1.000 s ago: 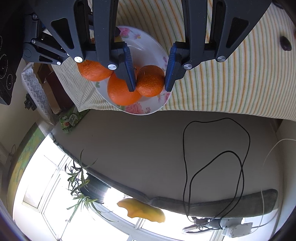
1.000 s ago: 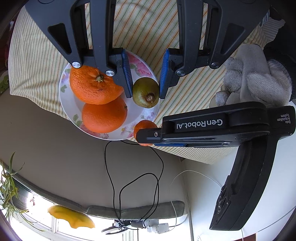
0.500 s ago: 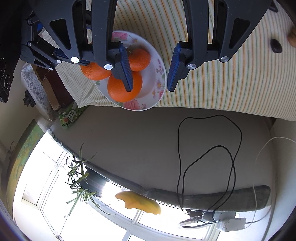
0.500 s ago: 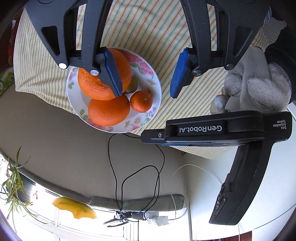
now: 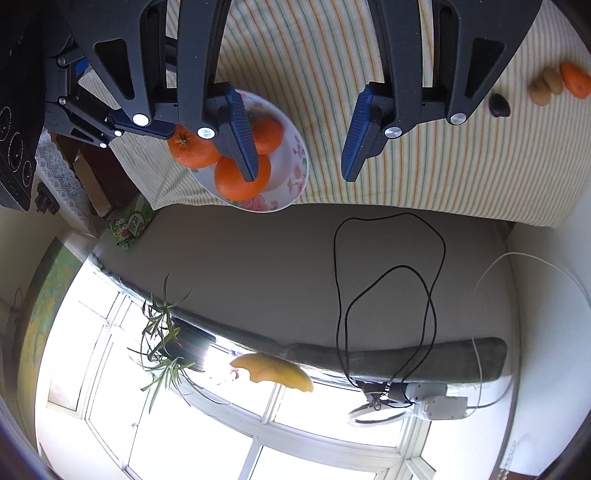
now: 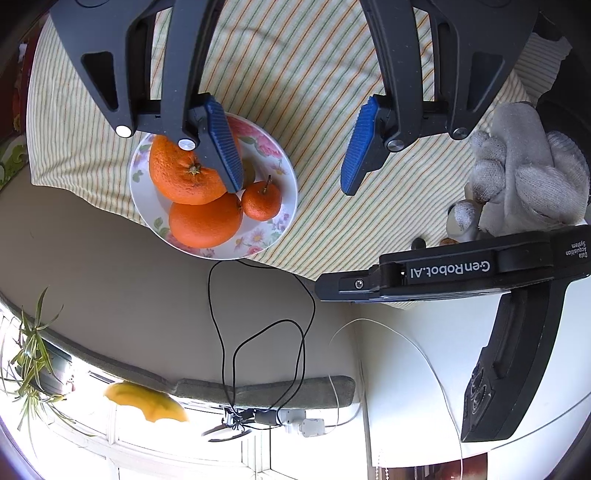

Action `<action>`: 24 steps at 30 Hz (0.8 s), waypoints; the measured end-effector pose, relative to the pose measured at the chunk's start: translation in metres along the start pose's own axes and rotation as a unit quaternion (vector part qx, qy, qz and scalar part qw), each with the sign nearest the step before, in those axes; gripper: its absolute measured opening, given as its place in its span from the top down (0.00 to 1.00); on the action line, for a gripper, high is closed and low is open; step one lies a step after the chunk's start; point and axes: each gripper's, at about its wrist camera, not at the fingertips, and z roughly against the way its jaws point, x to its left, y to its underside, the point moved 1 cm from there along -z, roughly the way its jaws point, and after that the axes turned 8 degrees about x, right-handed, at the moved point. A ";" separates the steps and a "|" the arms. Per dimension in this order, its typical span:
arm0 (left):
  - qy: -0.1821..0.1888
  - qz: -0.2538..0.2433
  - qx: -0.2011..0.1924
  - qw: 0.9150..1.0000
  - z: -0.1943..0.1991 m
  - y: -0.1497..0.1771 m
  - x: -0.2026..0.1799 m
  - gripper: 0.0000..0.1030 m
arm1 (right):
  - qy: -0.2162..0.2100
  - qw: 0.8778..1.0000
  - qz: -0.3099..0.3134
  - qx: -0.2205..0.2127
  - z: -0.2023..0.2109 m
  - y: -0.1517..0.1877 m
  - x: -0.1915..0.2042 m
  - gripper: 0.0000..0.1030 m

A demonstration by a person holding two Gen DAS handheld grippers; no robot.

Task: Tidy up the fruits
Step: 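Withdraw both tools from the plate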

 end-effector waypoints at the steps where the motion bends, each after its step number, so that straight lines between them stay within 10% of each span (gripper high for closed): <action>1: -0.003 -0.001 -0.002 1.000 0.003 0.001 0.000 0.51 | -0.001 1.000 -0.001 -0.002 0.002 0.000 0.000 0.39; 24: -0.073 0.049 -0.030 0.996 0.088 0.065 0.072 0.46 | -0.049 0.999 0.006 -0.004 0.004 -0.007 0.034 0.25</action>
